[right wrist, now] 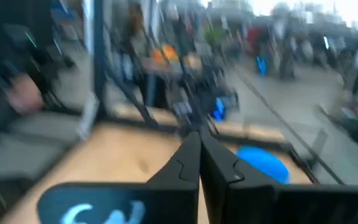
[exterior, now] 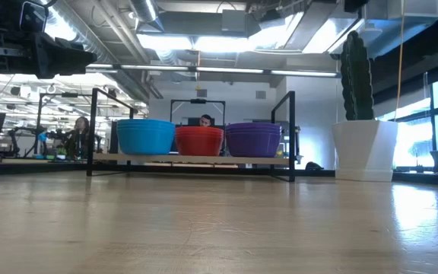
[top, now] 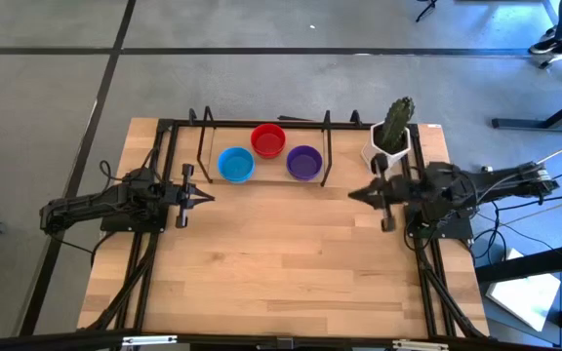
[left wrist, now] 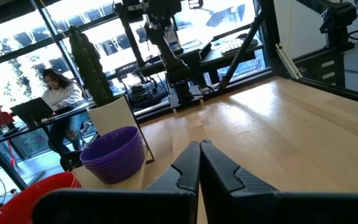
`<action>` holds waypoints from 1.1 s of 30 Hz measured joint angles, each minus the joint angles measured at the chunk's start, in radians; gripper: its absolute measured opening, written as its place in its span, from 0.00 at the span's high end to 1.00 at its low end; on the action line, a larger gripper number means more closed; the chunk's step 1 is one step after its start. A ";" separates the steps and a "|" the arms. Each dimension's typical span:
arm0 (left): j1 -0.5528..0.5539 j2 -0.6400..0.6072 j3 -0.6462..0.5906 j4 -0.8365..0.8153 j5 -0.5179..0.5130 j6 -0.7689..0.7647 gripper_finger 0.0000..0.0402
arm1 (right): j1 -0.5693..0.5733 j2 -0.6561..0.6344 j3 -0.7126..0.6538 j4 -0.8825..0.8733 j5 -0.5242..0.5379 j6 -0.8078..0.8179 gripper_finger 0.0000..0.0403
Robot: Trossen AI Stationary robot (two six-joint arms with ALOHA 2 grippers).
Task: Pick & Place Mini bowls
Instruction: Return to Home Position
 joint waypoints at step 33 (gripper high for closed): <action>0.000 0.000 0.000 0.126 0.060 -0.035 1.00 | -0.234 -0.294 -0.593 0.488 -0.185 0.095 0.99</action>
